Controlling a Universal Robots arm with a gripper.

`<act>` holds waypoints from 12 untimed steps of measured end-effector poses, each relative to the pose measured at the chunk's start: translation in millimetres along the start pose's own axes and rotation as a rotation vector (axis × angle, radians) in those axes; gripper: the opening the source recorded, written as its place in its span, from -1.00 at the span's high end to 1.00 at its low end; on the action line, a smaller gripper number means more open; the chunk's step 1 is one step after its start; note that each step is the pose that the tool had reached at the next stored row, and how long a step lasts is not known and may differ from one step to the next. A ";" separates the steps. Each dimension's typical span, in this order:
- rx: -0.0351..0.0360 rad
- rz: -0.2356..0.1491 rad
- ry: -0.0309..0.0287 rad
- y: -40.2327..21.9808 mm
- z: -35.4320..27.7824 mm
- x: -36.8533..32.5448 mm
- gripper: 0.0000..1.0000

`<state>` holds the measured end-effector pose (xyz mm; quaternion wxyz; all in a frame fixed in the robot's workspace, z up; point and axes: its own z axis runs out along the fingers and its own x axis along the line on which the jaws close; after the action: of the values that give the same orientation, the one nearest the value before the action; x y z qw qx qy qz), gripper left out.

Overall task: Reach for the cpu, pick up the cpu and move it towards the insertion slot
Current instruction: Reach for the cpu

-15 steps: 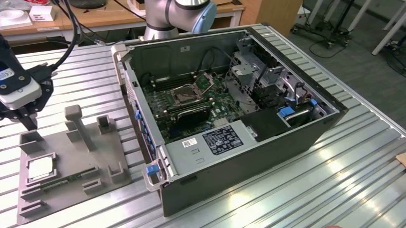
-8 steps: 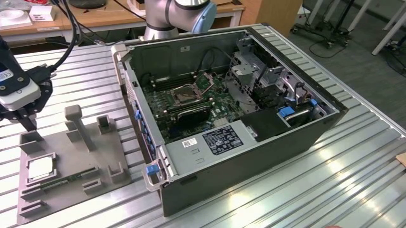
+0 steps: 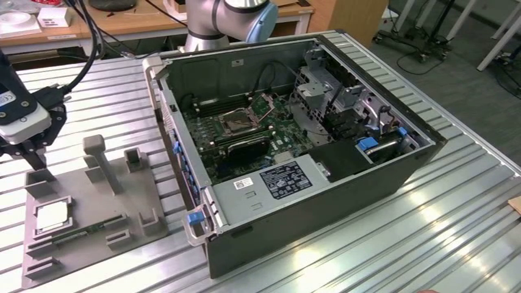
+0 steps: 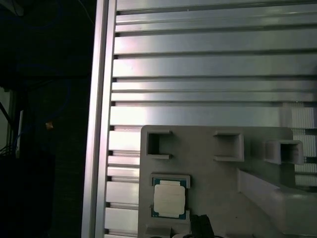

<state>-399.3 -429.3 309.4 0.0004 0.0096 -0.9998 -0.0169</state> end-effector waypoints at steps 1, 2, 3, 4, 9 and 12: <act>0.0000 0.000 0.0000 -0.1 0.2 0.2 0.79; 0.0000 0.000 0.0000 -0.1 0.4 0.4 0.79; 0.0001 0.000 0.0000 -0.2 0.6 0.6 0.79; 0.0001 0.000 -0.0001 -0.3 0.9 0.8 0.79; 0.0001 0.000 0.0000 -0.8 1.9 1.6 0.79; 0.0002 0.000 0.0000 -1.1 2.8 2.1 0.79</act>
<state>-401.4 -430.4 306.6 0.0004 0.0096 -0.9998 -0.0169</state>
